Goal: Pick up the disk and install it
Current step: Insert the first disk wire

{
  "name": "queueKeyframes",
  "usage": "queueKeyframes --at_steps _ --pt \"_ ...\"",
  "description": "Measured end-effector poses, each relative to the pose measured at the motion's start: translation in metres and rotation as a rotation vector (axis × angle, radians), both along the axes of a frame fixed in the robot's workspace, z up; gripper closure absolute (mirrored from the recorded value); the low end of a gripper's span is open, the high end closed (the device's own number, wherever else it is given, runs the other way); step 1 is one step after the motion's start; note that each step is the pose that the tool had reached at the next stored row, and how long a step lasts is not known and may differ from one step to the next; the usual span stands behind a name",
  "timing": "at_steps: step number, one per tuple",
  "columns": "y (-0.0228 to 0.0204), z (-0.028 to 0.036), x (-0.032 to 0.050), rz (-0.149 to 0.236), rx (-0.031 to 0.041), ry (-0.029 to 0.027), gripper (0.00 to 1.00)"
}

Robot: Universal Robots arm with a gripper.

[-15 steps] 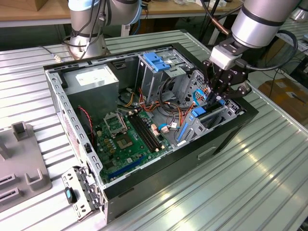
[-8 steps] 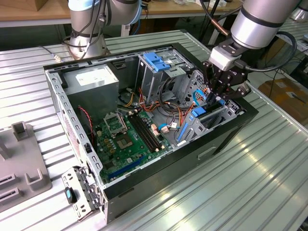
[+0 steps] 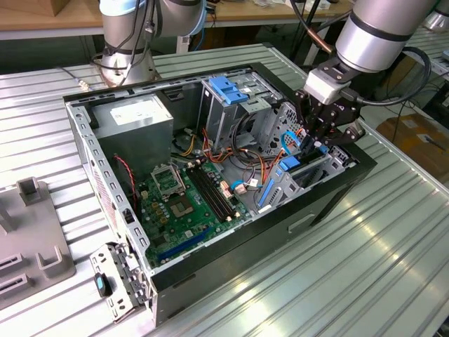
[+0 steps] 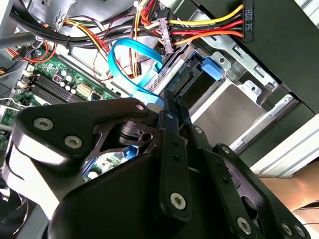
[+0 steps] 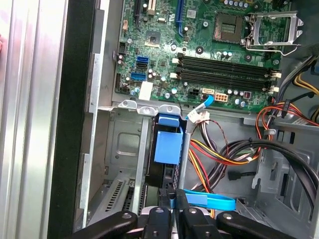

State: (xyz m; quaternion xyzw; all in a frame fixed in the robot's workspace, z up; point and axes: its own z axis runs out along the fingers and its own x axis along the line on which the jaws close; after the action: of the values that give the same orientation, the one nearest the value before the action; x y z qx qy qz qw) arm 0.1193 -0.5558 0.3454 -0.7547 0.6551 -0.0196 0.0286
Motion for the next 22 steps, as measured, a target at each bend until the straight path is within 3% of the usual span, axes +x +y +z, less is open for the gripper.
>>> queueKeyframes --at_steps 19,22 --pt "-0.0002 -0.0039 -0.0003 0.0 -0.0002 0.0 0.84" --pt "-0.0002 -0.0041 -0.0003 0.0 0.0002 0.0 0.77"
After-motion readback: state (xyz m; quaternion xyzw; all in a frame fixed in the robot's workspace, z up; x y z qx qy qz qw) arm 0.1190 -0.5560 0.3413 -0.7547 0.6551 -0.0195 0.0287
